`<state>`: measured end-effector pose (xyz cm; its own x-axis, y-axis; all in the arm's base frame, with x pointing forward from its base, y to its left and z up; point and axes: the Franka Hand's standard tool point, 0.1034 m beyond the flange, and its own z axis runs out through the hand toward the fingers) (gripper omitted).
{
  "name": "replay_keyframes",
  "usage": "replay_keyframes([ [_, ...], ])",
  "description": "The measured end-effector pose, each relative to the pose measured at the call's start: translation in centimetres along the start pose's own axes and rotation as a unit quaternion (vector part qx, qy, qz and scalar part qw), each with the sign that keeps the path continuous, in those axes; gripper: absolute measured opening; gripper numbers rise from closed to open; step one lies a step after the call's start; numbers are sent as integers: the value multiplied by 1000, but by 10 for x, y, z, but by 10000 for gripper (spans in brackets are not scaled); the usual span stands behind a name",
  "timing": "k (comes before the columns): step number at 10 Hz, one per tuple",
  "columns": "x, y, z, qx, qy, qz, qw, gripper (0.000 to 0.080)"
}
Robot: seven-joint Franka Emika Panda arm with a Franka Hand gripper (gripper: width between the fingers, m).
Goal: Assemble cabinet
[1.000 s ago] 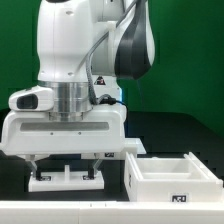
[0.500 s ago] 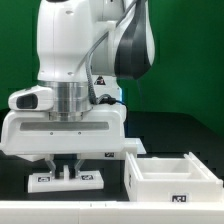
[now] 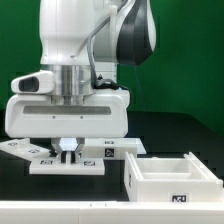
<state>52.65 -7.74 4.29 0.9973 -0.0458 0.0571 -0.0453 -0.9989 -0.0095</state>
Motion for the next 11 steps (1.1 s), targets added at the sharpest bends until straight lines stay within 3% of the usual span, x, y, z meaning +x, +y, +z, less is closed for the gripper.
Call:
replay_keyframes([
  [1,0,-9,-10,3,5,5,1000,64],
  [5,-1,-8,-9,1,7,5,1000,64],
  [8,-17,-17,-30,10,5,203,979,64],
  [11,-20,-22,-33,25,0,326,945,64],
])
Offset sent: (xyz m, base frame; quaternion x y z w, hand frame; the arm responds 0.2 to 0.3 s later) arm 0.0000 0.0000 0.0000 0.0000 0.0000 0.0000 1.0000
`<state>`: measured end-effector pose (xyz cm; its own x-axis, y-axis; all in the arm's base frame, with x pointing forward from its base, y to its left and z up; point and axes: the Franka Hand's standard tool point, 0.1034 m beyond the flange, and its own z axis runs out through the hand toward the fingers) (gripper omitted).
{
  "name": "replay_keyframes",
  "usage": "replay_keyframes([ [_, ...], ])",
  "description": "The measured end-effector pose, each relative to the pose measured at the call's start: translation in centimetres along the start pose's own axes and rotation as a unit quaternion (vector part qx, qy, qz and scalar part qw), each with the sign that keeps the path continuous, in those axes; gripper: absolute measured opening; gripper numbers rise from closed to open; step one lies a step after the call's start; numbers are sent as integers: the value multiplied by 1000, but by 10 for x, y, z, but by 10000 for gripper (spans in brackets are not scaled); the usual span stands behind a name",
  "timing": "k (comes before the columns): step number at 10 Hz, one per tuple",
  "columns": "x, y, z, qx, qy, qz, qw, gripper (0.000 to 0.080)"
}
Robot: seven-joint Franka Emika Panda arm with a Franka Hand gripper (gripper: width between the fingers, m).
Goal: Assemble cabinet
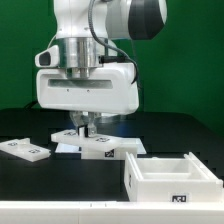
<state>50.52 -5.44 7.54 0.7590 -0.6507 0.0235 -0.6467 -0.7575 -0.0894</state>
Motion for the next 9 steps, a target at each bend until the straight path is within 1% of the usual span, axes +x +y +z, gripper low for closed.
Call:
replay_keyframes([
  [1,-1,-1,1,1,-2,34,999,64],
  [2,-9,-2,0,0,-18,106,994,64],
  [3,-22,-5,-5,-5,-40,169,985,64],
  [4,-39,-8,-8,-8,-46,202,978,65],
  [5,-65,-15,-6,-20,-53,278,959,65],
  [6,-98,-25,1,-37,-60,325,943,65],
  [7,-113,-36,7,-42,-53,350,934,65],
  [9,-115,-39,9,-43,-51,351,934,65],
])
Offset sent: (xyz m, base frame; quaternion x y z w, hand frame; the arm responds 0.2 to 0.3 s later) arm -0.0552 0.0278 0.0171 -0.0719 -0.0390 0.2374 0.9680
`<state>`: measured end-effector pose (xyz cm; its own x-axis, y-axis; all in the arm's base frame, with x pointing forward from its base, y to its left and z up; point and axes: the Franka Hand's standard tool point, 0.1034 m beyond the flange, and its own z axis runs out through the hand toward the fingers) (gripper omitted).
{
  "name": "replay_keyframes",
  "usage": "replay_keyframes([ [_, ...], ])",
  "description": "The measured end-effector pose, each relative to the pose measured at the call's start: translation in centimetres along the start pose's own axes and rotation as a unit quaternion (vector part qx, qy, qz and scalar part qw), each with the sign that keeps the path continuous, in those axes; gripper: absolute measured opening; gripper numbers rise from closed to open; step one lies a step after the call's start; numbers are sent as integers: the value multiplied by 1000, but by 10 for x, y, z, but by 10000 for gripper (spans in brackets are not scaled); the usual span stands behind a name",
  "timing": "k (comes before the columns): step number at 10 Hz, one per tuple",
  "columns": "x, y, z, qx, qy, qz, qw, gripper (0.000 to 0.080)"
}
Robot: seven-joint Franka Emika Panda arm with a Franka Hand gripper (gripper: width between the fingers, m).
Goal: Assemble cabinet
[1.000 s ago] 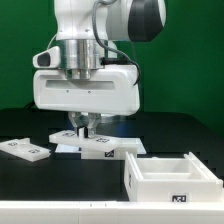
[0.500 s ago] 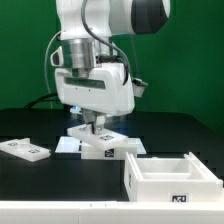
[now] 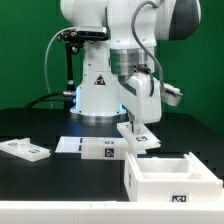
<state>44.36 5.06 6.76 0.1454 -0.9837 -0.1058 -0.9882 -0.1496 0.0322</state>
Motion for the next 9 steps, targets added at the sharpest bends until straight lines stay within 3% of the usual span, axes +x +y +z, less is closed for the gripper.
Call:
replay_keyframes([
  [1,-2,0,0,0,-1,-4,1000,65],
  [3,-21,2,3,-11,22,23,999,65],
  [5,-40,-1,13,10,50,13,999,65],
  [7,-62,2,19,1,67,15,998,65],
  [8,-70,6,20,-11,76,36,996,65],
  [9,-67,8,14,-25,84,68,994,65],
])
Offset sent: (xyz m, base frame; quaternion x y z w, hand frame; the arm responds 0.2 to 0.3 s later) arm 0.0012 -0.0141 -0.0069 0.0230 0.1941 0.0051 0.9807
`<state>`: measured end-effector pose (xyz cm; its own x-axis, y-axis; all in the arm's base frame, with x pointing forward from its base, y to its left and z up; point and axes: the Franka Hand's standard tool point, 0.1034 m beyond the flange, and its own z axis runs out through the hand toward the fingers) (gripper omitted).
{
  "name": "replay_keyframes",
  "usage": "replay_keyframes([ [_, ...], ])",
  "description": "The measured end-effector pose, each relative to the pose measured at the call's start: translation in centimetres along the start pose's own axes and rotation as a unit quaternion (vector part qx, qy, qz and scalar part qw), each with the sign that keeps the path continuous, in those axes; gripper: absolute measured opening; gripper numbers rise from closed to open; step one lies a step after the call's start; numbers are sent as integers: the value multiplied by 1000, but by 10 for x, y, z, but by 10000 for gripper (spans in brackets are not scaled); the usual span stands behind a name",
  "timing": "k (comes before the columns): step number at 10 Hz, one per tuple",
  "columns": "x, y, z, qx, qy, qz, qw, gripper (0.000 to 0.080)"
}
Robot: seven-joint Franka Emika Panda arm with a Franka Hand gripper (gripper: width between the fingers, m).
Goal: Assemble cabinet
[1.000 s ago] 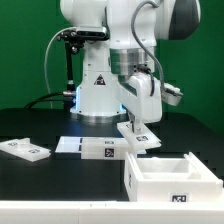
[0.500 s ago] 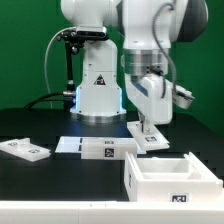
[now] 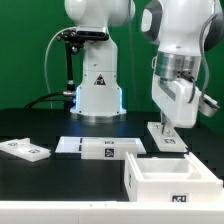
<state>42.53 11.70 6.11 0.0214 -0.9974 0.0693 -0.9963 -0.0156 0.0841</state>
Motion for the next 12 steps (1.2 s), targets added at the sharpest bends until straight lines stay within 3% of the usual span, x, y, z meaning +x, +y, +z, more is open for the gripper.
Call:
replay_keyframes([
  [1,3,1,-4,-8,20,12,1000,65],
  [3,-7,4,1,-9,36,-2,999,65],
  [5,-7,4,2,-11,29,-5,1000,65],
  [7,6,-6,-13,1,14,14,1000,65],
  [8,5,-7,-18,4,9,14,1000,65],
  [9,5,-7,-15,6,11,11,1000,65],
  [10,3,-14,-15,55,7,10,998,65],
  [11,6,-10,-11,76,7,-7,997,65],
  [12,22,-7,-6,41,6,-36,998,65],
])
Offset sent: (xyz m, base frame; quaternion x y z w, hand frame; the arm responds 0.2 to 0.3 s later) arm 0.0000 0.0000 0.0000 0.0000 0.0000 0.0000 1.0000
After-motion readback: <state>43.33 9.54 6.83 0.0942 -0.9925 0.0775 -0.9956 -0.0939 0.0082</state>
